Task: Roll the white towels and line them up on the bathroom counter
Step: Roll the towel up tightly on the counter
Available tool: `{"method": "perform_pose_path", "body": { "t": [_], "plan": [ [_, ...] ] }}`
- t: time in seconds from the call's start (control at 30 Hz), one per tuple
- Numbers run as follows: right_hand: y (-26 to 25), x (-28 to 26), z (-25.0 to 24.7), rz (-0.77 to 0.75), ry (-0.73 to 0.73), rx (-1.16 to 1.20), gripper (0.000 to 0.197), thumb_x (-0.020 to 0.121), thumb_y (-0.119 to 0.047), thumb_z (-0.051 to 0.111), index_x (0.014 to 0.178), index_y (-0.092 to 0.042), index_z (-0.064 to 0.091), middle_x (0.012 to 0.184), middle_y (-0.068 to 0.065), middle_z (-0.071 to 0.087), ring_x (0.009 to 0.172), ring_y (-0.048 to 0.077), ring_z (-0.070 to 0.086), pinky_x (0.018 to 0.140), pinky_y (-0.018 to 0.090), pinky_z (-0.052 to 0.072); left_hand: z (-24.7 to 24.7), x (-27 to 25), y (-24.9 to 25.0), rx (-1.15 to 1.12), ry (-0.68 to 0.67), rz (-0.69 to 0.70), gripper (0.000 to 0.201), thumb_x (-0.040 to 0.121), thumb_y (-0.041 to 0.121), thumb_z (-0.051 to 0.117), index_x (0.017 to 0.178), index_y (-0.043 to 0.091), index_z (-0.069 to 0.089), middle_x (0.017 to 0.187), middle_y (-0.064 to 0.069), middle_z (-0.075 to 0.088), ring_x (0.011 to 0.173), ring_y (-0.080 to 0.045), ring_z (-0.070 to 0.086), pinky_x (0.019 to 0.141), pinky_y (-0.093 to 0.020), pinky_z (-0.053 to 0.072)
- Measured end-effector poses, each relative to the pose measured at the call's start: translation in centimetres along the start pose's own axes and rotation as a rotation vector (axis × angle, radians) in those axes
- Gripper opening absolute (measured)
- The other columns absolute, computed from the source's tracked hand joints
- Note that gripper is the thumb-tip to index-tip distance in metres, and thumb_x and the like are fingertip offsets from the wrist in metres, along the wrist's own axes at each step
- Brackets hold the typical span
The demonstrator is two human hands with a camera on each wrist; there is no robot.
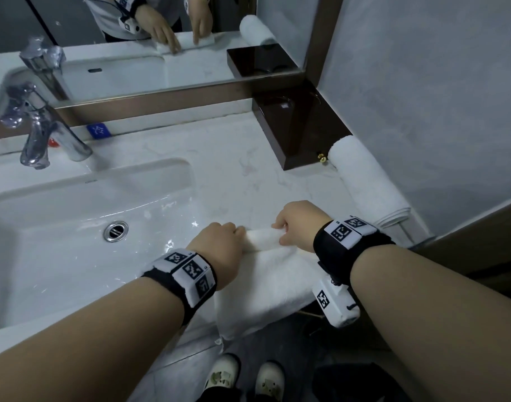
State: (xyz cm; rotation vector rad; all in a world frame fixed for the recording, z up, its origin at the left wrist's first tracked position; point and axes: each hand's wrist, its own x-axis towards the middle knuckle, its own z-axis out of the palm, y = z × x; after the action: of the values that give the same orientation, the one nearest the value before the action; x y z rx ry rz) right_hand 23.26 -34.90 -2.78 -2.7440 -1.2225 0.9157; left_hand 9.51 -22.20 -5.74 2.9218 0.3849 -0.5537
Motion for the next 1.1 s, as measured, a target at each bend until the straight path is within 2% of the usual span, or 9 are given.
{"method": "perform_pose_path", "body": {
  "t": [0.13, 0.23, 0.3, 0.37, 0.47, 0.63, 0.73, 0.87, 1.1],
  "plan": [
    [-0.6, 0.6, -0.6, 0.002, -0.061, -0.067, 0.041, 0.086, -0.021, 0.069, 0.126, -0.018, 0.059, 0.126, 0.002, 0.058, 0.110, 0.022, 0.059, 0.094, 0.032, 0.049, -0.6, 0.5, -0.5, -0.036, -0.043, -0.015, 0.022, 0.098, 0.019, 0.042, 0.116, 0.022, 0.054, 0.103, 0.000, 0.050, 0.086, -0.022, 0.049, 0.071, -0.028, 0.033],
    [-0.8, 0.9, -0.7, -0.005, -0.079, -0.096, 0.038, 0.084, -0.020, 0.072, 0.120, -0.016, 0.060, 0.122, 0.003, 0.058, 0.103, 0.023, 0.061, 0.085, 0.031, 0.051, -1.3, 1.2, -1.0, -0.099, -0.093, -0.014, 0.013, 0.098, 0.022, 0.045, 0.101, 0.020, 0.058, 0.103, -0.004, 0.051, 0.090, -0.025, 0.054, 0.073, -0.030, 0.038],
    [-0.9, 1.1, -0.7, -0.005, -0.089, -0.118, 0.035, 0.083, -0.018, 0.072, 0.116, -0.016, 0.059, 0.119, 0.004, 0.057, 0.082, 0.020, 0.061, 0.067, 0.027, 0.049, -1.5, 1.8, -1.1, -0.076, -0.126, 0.001, 0.017, 0.099, 0.027, 0.047, 0.106, 0.017, 0.060, 0.109, -0.006, 0.054, 0.099, -0.028, 0.057, 0.078, -0.032, 0.043],
    [-0.8, 1.2, -0.5, 0.007, -0.086, -0.116, 0.033, 0.082, -0.016, 0.072, 0.111, -0.016, 0.057, 0.110, 0.003, 0.057, 0.056, 0.013, 0.050, 0.048, 0.023, 0.038, -1.6, 2.4, -1.3, -0.035, -0.161, 0.023, 0.023, 0.099, 0.029, 0.047, 0.114, 0.015, 0.058, 0.116, -0.004, 0.053, 0.105, -0.027, 0.055, 0.082, -0.033, 0.044],
    [-0.7, 1.3, -0.2, 0.036, -0.091, -0.119, 0.032, 0.081, -0.015, 0.072, 0.109, -0.015, 0.055, 0.097, 0.001, 0.056, 0.048, 0.009, 0.045, 0.042, 0.022, 0.033, -1.8, 3.1, -1.5, -0.006, -0.235, 0.050, 0.026, 0.099, 0.028, 0.048, 0.120, 0.014, 0.054, 0.122, -0.005, 0.051, 0.110, -0.027, 0.053, 0.087, -0.033, 0.045],
    [-1.1, 2.2, -0.1, 0.049, -0.081, -0.193, 0.029, 0.078, -0.012, 0.071, 0.105, -0.012, 0.059, 0.099, 0.006, 0.063, 0.058, 0.017, 0.055, 0.042, 0.022, 0.032, -1.9, 3.4, -0.9, -0.021, -0.191, 0.040, 0.009, 0.095, 0.021, 0.053, 0.102, 0.019, 0.049, 0.113, -0.007, 0.051, 0.090, -0.026, 0.057, 0.073, -0.034, 0.044],
    [-1.0, 2.7, 0.0, 0.065, -0.004, -0.198, 0.023, 0.077, -0.007, 0.067, 0.100, -0.012, 0.061, 0.097, 0.006, 0.064, 0.077, 0.023, 0.062, 0.045, 0.022, 0.032, -2.2, 3.5, -0.7, -0.033, -0.203, 0.004, 0.015, 0.095, 0.017, 0.051, 0.109, 0.016, 0.048, 0.106, -0.004, 0.045, 0.094, -0.030, 0.059, 0.076, -0.036, 0.047],
    [-1.0, 3.1, 0.0, 0.101, 0.066, -0.229, 0.020, 0.079, -0.005, 0.063, 0.096, -0.016, 0.061, 0.096, 0.002, 0.060, 0.075, 0.023, 0.060, 0.047, 0.023, 0.029, -3.0, 3.6, -0.3, 0.014, -0.196, 0.004, 0.026, 0.090, 0.007, 0.052, 0.115, 0.013, 0.047, 0.106, -0.005, 0.042, 0.087, -0.030, 0.057, 0.077, -0.038, 0.051],
    [-0.8, 3.9, -0.5, 0.103, 0.107, -0.242, 0.021, 0.081, -0.006, 0.060, 0.099, -0.017, 0.061, 0.100, 0.004, 0.058, 0.086, 0.025, 0.057, 0.063, 0.030, 0.042, -3.5, 4.4, 0.0, 0.100, -0.132, -0.017, 0.042, 0.082, 0.003, 0.059, 0.119, 0.014, 0.042, 0.109, -0.008, 0.039, 0.083, -0.025, 0.043, 0.063, -0.035, 0.041]
  ]
}}
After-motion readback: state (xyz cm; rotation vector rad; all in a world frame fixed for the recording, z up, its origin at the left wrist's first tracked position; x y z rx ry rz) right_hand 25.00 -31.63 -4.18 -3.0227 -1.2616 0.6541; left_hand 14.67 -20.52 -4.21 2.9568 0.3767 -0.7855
